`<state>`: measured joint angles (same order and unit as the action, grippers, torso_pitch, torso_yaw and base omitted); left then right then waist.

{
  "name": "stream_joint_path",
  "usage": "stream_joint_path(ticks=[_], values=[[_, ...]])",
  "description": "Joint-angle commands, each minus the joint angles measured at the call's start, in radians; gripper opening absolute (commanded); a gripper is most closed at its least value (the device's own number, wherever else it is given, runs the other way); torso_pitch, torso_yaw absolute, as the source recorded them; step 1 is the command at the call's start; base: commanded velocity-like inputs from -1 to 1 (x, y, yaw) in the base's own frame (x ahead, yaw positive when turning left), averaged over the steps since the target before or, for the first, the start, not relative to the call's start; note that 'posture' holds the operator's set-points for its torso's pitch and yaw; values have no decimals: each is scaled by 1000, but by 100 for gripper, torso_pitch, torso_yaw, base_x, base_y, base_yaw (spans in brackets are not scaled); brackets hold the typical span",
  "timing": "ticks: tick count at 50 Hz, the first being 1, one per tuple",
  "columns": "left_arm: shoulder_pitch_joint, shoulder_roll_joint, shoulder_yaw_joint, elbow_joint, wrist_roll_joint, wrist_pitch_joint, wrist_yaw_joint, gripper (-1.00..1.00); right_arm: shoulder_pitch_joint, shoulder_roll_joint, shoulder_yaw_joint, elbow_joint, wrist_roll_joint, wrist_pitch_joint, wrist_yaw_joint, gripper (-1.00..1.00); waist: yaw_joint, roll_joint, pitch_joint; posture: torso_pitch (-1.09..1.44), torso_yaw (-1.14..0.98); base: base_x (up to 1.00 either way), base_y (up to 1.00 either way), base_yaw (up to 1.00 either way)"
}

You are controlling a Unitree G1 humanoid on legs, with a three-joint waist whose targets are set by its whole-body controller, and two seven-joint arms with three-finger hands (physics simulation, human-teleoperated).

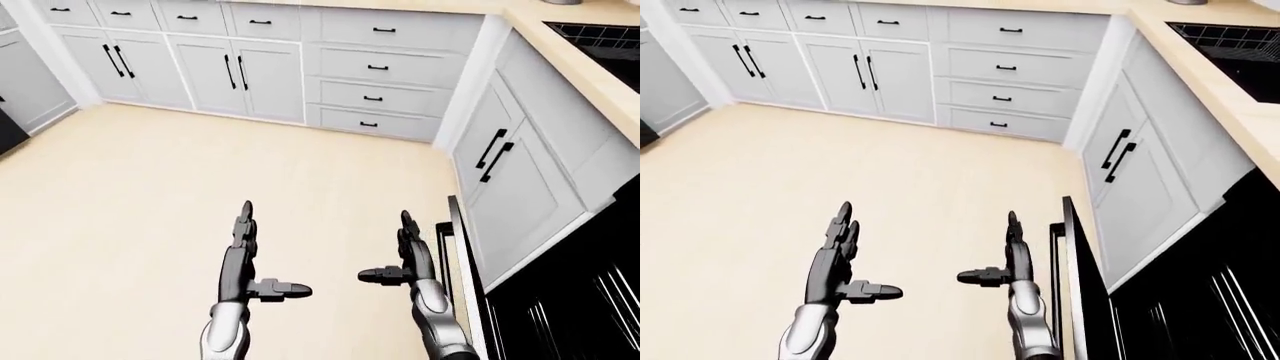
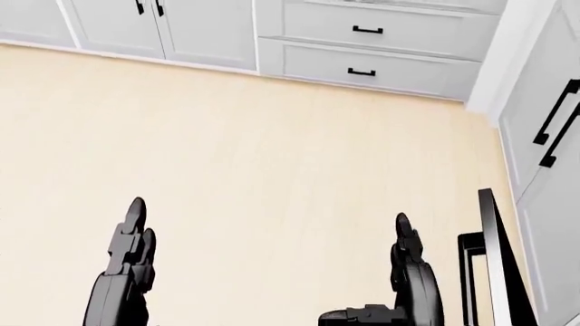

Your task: Close the dishwasher door

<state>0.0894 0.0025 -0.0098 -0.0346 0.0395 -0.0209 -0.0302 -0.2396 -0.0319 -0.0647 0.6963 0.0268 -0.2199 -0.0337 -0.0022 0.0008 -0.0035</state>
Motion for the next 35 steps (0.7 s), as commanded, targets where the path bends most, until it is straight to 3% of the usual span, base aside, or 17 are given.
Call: stream_joint_path(ticks=[1, 9, 12, 35], values=[[-14, 1, 1, -40, -1, -32, 2, 100, -31, -10, -5, 18, 21, -76, 9, 100, -1, 0, -17, 0, 0, 0, 0, 0], [-8, -1, -4, -43, 3, -35, 4, 100, -147, -33, -53, 462, 104, -337, 73, 100, -1, -2, -17, 0, 0, 0, 0, 0], [-9, -1, -5, -39, 5, -38, 5, 100, -156, -38, -64, 531, 127, -374, 92, 100, 0, -4, -17, 0, 0, 0, 0, 0], [-21, 1, 6, -38, -8, -10, 4, 100, -75, -39, -165, 671, 183, -376, 217, 100, 5, -13, -5, 0, 0, 0, 0, 0]])
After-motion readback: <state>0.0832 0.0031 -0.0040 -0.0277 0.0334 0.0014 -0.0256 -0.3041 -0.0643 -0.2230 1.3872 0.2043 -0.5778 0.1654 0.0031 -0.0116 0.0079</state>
